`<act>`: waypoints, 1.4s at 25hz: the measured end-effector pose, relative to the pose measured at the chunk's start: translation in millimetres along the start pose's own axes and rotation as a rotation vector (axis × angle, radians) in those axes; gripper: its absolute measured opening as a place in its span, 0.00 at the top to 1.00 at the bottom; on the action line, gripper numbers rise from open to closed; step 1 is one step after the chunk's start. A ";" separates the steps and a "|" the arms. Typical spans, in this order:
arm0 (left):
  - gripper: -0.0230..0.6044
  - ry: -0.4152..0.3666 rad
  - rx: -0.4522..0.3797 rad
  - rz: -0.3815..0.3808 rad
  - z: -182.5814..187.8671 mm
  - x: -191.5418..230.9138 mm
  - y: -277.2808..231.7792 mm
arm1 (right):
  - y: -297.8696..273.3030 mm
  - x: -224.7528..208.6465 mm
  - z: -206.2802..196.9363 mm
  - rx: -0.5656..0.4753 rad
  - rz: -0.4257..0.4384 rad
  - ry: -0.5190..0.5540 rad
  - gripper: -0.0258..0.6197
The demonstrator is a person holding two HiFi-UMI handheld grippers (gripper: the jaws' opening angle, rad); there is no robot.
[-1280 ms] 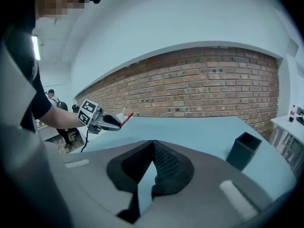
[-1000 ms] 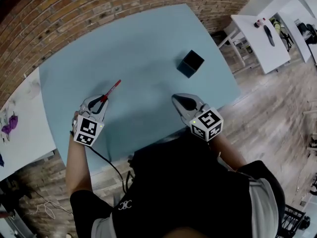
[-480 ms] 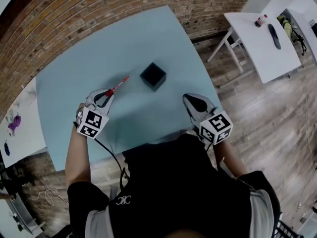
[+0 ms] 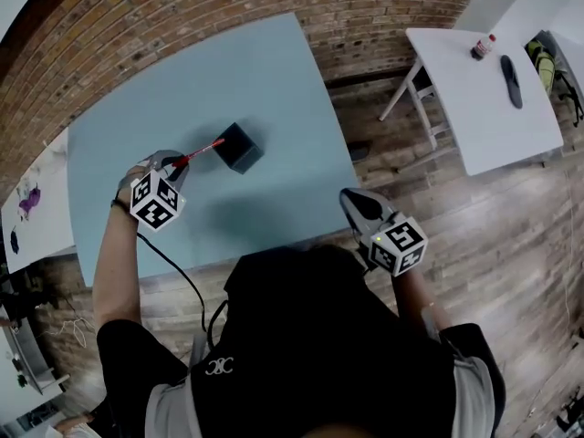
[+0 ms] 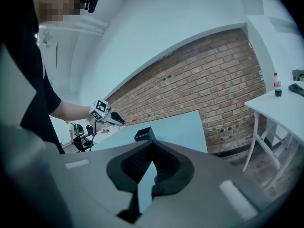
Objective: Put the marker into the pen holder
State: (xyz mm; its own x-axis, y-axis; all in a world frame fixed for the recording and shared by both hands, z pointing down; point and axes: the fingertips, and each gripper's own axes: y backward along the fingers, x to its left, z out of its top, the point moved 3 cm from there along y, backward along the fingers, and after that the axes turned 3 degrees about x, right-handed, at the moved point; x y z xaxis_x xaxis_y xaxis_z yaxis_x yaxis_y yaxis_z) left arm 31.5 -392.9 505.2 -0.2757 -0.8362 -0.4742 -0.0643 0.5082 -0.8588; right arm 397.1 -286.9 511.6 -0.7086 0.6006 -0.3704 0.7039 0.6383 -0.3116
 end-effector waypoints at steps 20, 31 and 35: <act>0.85 -0.435 0.538 -0.097 34.2 9.2 -61.8 | 17.2 -4.9 8.7 -0.011 -0.077 -0.012 0.96; 0.73 -0.437 0.470 -0.113 47.5 12.2 -72.2 | 34.0 -6.9 1.7 -0.019 -0.127 -0.024 0.96; 0.73 -0.295 0.349 -0.060 46.3 24.3 -56.3 | 32.1 -1.1 10.2 -0.072 -0.093 -0.101 0.96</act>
State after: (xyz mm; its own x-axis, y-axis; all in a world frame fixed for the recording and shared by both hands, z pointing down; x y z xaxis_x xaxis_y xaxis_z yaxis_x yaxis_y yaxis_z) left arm 72.9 -451.4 533.0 0.0070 -0.9105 -0.4134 0.2686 0.3999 -0.8763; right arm 421.0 -272.0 493.1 -0.7597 0.4881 -0.4297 0.6273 0.7241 -0.2865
